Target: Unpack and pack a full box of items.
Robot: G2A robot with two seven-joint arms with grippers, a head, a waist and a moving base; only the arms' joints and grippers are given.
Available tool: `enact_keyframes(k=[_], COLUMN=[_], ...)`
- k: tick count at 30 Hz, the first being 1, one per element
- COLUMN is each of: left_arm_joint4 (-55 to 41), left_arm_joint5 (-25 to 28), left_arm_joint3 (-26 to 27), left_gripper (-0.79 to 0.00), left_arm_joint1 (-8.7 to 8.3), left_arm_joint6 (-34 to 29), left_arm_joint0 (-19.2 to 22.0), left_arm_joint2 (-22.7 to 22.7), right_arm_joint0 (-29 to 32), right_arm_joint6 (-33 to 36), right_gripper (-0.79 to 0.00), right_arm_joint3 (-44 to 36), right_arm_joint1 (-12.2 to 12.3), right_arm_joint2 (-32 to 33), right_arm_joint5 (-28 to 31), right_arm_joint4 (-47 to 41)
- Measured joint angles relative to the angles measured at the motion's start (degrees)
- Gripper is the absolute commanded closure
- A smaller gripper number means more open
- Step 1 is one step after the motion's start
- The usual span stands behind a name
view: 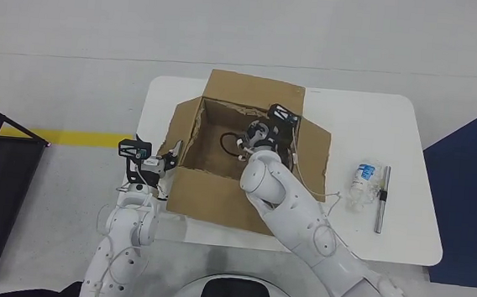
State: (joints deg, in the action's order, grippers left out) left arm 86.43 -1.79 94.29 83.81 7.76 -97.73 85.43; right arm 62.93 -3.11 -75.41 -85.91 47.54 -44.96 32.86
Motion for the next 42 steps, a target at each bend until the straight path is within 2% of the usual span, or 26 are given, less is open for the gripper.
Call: enact_keyframes(k=[5,17,21,27,31,34,37,38,42], left_arm_joint4=[0.0,0.0,0.0,0.0,0.0,0.0,0.0,0.0,0.0], left_arm_joint5=[0.0,0.0,0.0,0.0,0.0,0.0,0.0,0.0,0.0], left_arm_joint3=[0.0,0.0,0.0,0.0,0.0,0.0,0.0,0.0,0.0], left_gripper=[-0.785,-0.785,-0.785,-0.785,-0.785,-0.785,-0.785,-0.785,-0.785], left_arm_joint1=[0.0,0.0,0.0,0.0,0.0,0.0,0.0,0.0,0.0], left_arm_joint6=[0.0,0.0,0.0,0.0,0.0,0.0,0.0,0.0,0.0], left_arm_joint0=[0.0,0.0,0.0,0.0,0.0,0.0,0.0,0.0,0.0], left_arm_joint2=[0.0,0.0,0.0,0.0,0.0,0.0,0.0,0.0,0.0], right_arm_joint0=[0.5,2.7,7.2,19.6,29.0,33.9,36.5,36.8,36.6], right_arm_joint6=[0.8,4.1,4.8,11.4,15.6,16.5,15.8,15.5,17.0], right_gripper=[-0.388,-0.385,-0.382,-0.394,-0.44,-0.496,-0.637,-0.785,-0.785], right_arm_joint3=[-0.6,-4.3,-12.6,-32.4,-43.2,-46.1,-45.7,-45.3,-44.0], right_arm_joint1=[-0.2,-0.2,0.9,3.9,5.4,5.9,6.0,6.0,5.9], right_arm_joint2=[0.6,2.4,6.2,19.0,30.7,38.4,44.7,46.1,49.2], right_arm_joint5=[0.6,1.8,4.6,12.4,16.6,18.6,19.0,18.8,18.1], right_arm_joint4=[0.8,4.0,4.2,1.3,-3.5,-8.4,-13.3,-14.7,-20.3])
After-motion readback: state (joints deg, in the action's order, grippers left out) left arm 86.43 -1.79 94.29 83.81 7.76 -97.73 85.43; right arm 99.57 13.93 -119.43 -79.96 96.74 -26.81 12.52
